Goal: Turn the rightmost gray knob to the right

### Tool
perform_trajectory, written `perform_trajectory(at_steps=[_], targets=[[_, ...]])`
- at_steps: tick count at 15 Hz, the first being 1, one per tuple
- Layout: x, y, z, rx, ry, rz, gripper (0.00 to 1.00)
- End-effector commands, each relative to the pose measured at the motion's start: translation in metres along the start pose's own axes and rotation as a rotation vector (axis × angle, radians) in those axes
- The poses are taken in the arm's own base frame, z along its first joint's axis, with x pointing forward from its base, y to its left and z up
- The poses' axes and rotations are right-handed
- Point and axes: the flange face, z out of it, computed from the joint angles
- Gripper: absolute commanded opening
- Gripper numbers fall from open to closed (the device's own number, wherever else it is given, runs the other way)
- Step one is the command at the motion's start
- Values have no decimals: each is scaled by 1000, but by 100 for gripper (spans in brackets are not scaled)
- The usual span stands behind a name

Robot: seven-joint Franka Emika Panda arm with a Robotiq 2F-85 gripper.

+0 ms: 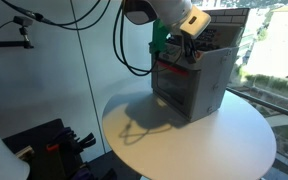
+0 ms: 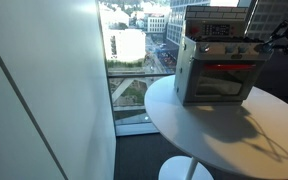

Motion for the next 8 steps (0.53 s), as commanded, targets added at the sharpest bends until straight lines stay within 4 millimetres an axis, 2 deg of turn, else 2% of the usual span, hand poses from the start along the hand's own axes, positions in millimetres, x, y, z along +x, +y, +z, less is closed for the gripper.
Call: perform_trajectory(at_steps=[1,8], targets=[[-1,-11,0,49,31,49,10],[-5,-6,-1,94,57,124,9]])
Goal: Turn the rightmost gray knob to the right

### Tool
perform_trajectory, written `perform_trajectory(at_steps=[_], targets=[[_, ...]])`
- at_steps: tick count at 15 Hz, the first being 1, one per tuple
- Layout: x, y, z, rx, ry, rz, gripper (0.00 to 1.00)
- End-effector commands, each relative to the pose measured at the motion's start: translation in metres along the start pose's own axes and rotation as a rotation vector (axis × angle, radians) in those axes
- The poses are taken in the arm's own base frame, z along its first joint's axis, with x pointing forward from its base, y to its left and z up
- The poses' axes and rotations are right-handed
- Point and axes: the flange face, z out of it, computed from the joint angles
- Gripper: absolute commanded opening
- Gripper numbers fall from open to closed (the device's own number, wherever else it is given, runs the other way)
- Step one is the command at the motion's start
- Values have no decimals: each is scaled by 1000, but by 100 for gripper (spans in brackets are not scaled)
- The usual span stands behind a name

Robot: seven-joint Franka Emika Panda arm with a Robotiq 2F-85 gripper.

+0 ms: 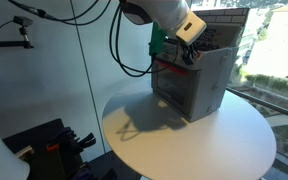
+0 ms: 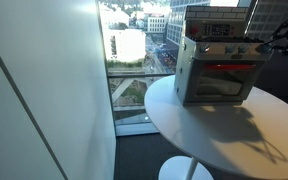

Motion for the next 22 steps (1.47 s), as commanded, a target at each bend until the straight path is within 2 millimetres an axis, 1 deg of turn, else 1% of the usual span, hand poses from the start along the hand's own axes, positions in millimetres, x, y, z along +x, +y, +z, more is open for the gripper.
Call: perform_trajectory(at_steps=[1,9,10,11,12,13,14,17,19,22], targets=[[-1,-13,0,48,25,26,9],[-4,-8,0,80,37,67,9],[-5,-8,0,83,36,66,9],[-6,-8,-1,84,33,63,13],[-6,-8,-1,84,32,58,53],[-6,-8,-1,85,29,52,55],[-7,-9,-2,86,26,47,60],[-12,-14,-2,92,17,20,86],[-17,-18,-3,96,7,-3,99],[-24,-20,-4,86,-25,-55,100]])
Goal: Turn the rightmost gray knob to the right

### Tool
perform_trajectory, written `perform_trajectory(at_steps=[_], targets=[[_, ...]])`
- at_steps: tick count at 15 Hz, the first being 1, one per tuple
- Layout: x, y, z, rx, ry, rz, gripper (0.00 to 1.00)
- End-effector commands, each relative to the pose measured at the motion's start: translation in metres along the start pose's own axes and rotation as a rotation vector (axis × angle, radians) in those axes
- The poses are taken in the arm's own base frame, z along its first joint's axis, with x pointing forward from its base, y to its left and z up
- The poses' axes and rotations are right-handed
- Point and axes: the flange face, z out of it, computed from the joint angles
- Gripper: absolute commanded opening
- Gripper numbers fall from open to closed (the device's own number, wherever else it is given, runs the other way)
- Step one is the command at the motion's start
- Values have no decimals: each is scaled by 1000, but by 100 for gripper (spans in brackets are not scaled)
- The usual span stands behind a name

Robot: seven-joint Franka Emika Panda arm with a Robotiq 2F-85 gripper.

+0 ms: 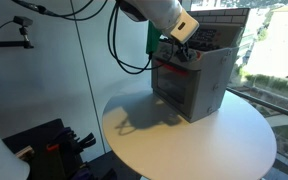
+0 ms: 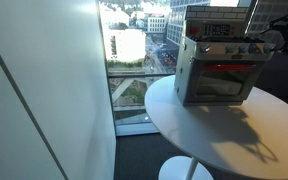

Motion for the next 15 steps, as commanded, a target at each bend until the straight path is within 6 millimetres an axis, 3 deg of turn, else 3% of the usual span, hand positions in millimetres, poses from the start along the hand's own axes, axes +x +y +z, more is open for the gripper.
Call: perform_trajectory(at_steps=[1,15], targets=[[-7,-7,-4,-1,-40,-75,100],[-13,-22,-28,-137,-220,-373,100]])
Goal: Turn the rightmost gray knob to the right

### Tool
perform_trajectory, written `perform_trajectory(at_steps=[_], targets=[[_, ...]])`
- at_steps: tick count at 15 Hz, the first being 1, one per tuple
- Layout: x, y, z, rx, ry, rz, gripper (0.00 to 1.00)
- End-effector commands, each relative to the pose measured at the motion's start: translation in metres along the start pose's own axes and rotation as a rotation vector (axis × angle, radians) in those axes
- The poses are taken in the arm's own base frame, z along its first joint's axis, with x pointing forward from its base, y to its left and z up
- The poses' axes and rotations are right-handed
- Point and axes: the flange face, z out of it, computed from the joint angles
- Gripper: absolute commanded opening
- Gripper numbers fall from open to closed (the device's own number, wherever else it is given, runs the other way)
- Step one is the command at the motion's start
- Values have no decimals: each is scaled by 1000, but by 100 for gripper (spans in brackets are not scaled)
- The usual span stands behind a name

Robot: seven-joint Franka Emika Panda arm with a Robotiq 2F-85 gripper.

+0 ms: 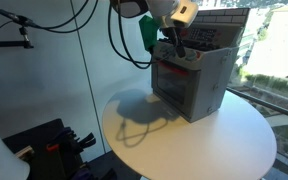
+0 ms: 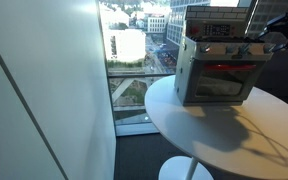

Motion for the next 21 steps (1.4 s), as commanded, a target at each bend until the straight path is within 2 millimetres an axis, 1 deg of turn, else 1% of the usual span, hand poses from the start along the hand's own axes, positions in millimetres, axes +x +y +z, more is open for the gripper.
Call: perform_trajectory(at_steps=[1,6,11,16,21], targets=[[-1,-4,-17,-33,-56,-30,100],[3,-13,-36,-93,-110,-86,100],[4,-22,-55,-142,-177,-129,100],[-1,-29,-75,-194,-275,-162,100],[-8,-32,-95,-263,-362,-190,100]])
